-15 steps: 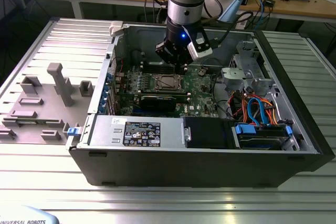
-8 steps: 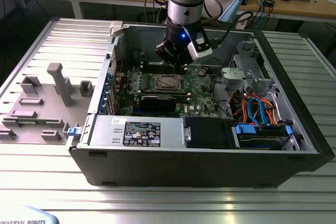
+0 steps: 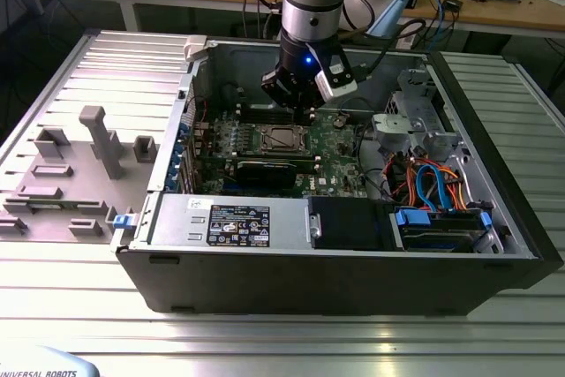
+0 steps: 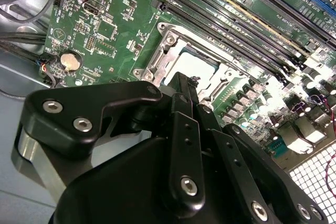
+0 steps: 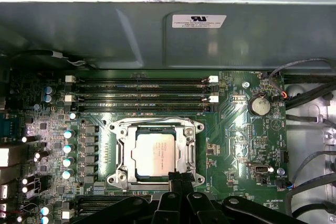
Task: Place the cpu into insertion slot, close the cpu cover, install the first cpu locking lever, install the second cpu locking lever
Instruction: 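Install the second cpu locking lever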
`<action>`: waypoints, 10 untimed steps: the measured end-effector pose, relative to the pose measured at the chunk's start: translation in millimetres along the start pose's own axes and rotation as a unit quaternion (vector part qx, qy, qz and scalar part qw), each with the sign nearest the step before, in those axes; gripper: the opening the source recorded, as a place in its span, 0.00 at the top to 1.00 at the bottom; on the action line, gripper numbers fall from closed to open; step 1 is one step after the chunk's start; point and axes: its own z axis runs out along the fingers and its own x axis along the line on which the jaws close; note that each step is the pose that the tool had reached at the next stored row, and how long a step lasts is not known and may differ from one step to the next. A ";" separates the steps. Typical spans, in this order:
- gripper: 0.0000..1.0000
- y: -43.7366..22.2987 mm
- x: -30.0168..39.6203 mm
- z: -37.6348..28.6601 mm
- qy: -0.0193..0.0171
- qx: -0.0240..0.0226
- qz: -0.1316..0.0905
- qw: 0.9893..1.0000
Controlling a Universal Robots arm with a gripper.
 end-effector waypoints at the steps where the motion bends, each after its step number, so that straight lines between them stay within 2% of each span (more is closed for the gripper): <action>1: 0.89 -0.5 0.1 0.0 0.000 0.000 0.000 1.000; 4: 0.89 -4.4 0.0 0.2 0.000 0.000 0.000 1.000; 6: 0.89 -13.7 -0.1 -0.4 0.001 0.000 0.000 1.000; 7: 0.89 -18.1 -0.1 -0.8 0.002 0.000 0.000 1.000; 9: 0.89 -21.1 -0.2 -1.0 0.004 -0.001 0.001 1.000; 10: 0.89 -22.9 -0.2 -1.1 0.006 -0.002 0.001 1.000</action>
